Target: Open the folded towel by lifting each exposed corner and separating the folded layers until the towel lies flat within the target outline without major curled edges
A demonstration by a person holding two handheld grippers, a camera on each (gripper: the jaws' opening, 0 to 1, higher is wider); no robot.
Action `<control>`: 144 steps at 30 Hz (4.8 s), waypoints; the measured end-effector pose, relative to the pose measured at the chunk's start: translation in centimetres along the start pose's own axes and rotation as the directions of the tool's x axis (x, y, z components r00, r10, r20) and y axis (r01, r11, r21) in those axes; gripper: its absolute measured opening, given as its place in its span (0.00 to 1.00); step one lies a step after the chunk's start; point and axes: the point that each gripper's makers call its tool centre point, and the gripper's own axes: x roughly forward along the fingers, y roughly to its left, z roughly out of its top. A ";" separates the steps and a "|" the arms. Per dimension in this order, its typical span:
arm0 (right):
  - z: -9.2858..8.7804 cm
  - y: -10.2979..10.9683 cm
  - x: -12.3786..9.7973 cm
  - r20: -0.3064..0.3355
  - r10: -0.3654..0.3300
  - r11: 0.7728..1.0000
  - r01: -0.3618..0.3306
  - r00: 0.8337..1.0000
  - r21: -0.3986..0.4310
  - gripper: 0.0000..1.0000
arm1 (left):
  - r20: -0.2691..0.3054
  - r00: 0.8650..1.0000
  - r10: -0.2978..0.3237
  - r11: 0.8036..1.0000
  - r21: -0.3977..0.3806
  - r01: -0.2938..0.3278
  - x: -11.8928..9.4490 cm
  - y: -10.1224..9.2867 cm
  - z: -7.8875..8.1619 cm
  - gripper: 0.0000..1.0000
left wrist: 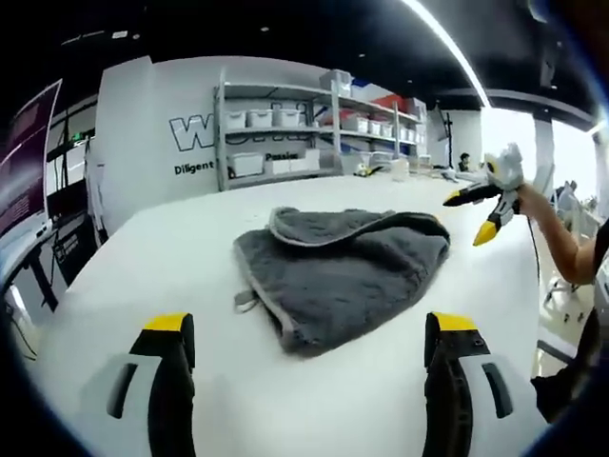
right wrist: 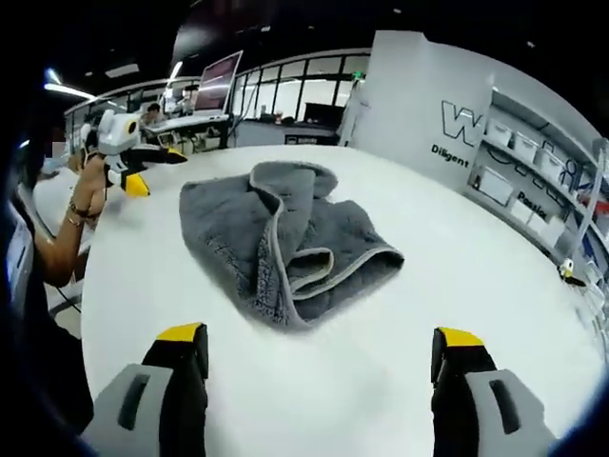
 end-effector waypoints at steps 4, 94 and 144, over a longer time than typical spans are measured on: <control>0.5 -0.2 -0.3 0.004 -0.004 1.000 0.004 1.000 -0.002 0.99 | 0.003 1.000 -0.008 1.000 0.001 0.008 0.0 -0.2 0.1 0.99; 12.8 5.4 -2.0 0.333 0.318 0.903 -0.176 0.888 -0.393 0.00 | -0.012 1.000 0.004 1.000 0.031 -0.004 -0.8 -0.2 0.0 0.99; 1.2 1.4 -1.3 0.102 0.076 0.995 -0.070 0.992 -0.066 0.99 | -0.015 1.000 0.012 1.000 0.028 -0.012 -0.7 -0.3 0.3 0.99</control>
